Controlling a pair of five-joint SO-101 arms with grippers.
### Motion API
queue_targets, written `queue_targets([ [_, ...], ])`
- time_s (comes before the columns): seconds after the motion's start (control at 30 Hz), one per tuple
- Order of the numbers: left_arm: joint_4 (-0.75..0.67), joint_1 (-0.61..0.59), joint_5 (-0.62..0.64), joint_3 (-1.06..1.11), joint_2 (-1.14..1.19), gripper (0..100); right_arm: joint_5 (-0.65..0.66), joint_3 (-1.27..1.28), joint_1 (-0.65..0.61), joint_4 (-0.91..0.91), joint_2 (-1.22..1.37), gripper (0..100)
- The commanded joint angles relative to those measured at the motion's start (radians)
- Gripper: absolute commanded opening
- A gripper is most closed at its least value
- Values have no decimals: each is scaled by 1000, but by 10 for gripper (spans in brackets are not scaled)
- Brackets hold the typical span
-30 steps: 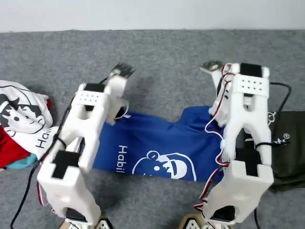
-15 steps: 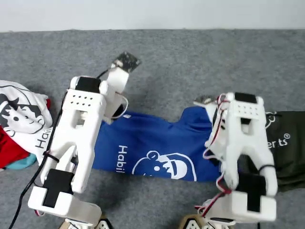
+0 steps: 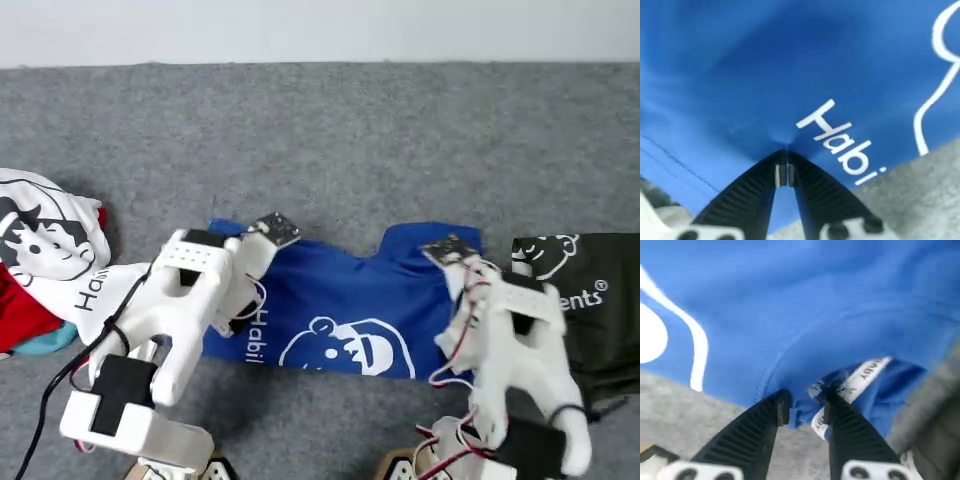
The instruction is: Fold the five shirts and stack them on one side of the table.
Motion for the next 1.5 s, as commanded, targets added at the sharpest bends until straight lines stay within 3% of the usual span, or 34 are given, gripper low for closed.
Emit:
queue_targets([
  [0.0, -14, 2, -60, 28, -40, 14, 94, 61, 142, -61, -10, 154],
  [0.1, -14, 2, -71, 44, -40, 14, 161, 123, 211, -68, -13, 152],
  [0.27, -6, 2, -72, 50, -40, 14, 167, 149, 272, -31, -22, 151],
  [0.53, 0, 2, -72, 45, -49, 14, 239, 144, 277, 209, -194, 151],
  [0.83, 163, 3, -71, -93, -51, 14, 238, 91, 232, 417, -495, 154],
  [1.2, 127, 2, -68, -232, -48, 14, 12, -118, 173, 446, -503, 154],
  [1.47, 69, 5, -68, -214, -41, 14, -52, -147, 179, 483, -504, 154],
])
